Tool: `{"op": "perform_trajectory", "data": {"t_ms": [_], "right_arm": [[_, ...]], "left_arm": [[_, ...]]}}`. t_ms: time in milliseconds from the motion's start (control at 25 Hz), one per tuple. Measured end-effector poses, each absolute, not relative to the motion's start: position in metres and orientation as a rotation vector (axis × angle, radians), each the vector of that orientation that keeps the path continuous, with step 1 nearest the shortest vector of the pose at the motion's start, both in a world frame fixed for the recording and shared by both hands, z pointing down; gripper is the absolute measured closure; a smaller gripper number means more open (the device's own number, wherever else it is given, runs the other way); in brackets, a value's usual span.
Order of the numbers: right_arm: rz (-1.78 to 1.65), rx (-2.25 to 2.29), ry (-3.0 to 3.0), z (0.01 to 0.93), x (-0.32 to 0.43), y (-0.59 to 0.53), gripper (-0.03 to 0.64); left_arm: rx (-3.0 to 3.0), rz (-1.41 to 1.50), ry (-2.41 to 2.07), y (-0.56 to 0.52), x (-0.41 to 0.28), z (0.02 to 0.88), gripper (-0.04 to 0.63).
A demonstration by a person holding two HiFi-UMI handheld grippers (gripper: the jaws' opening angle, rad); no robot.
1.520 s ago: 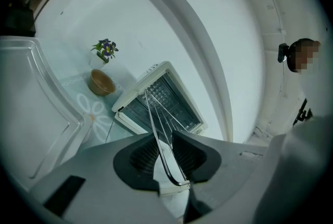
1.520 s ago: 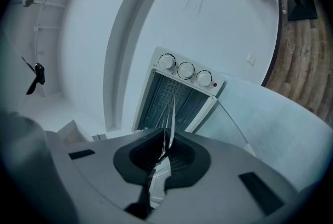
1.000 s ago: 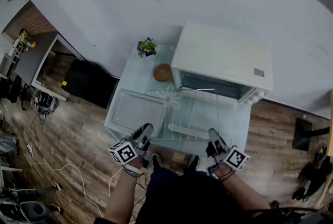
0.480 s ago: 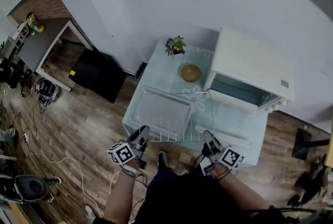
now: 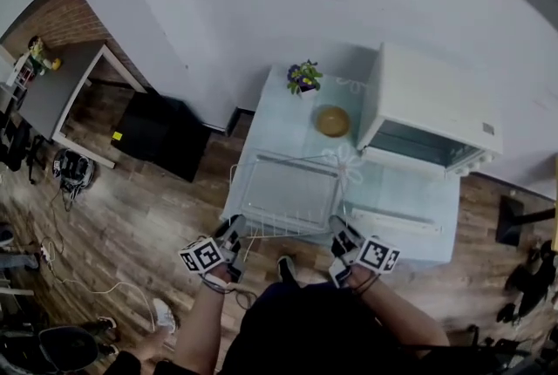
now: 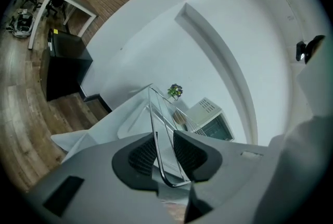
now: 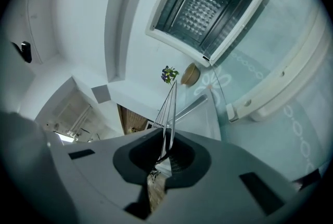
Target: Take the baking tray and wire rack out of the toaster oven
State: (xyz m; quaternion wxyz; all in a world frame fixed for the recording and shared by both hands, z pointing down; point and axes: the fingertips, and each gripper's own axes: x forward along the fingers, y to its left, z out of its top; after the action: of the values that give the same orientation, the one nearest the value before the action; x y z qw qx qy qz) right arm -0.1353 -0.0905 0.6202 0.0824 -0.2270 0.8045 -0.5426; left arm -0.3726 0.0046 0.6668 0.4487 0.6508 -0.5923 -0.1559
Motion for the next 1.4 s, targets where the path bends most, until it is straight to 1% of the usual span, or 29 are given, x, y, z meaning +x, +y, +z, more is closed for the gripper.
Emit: {"op": "perform_trajectory", "data": {"t_ms": [160,240,520,680,920,1160,1200,1320,1400], "right_arm": [[-1.818,-0.911,2.243,0.666,-0.137,-0.079,0.595],[-1.863,-1.002,2.190,0.681,-0.136,-0.077,0.594],[-1.780,-1.131,2.253,0.698,-0.134,-0.089,0.589],[-1.794,-1.342,2.386,0.714,-0.128,-0.085,0.552],[-1.655,-1.710,2.628,0.725,-0.112,-0.075,0.477],[-1.529,-1.865,2.770,0.731,-0.106,-0.075,0.468],[-1.500,-1.884,2.788,0.731,-0.106,-0.076,0.466],[-1.404,-1.914,2.867,0.732,-0.109,-0.080,0.457],[-1.328,-1.943,2.932,0.735,-0.110,-0.083,0.435]], "left_arm": [[1.561,-0.363,-1.423,0.003,-0.384,0.687,0.500],[1.547,-0.346,-1.405,0.001,-0.388,0.696,0.502],[1.528,-0.250,-1.365,-0.011,-0.393,0.714,0.500],[1.520,-0.141,-1.366,-0.011,-0.388,0.721,0.494],[1.504,-0.011,-1.428,-0.005,-0.384,0.726,0.489],[1.490,0.302,-1.506,0.006,-0.378,0.743,0.478],[1.489,0.339,-1.512,0.007,-0.376,0.745,0.461],[1.478,0.377,-1.546,0.007,-0.376,0.747,0.449],[1.467,0.397,-1.573,0.007,-0.379,0.747,0.424]]}}
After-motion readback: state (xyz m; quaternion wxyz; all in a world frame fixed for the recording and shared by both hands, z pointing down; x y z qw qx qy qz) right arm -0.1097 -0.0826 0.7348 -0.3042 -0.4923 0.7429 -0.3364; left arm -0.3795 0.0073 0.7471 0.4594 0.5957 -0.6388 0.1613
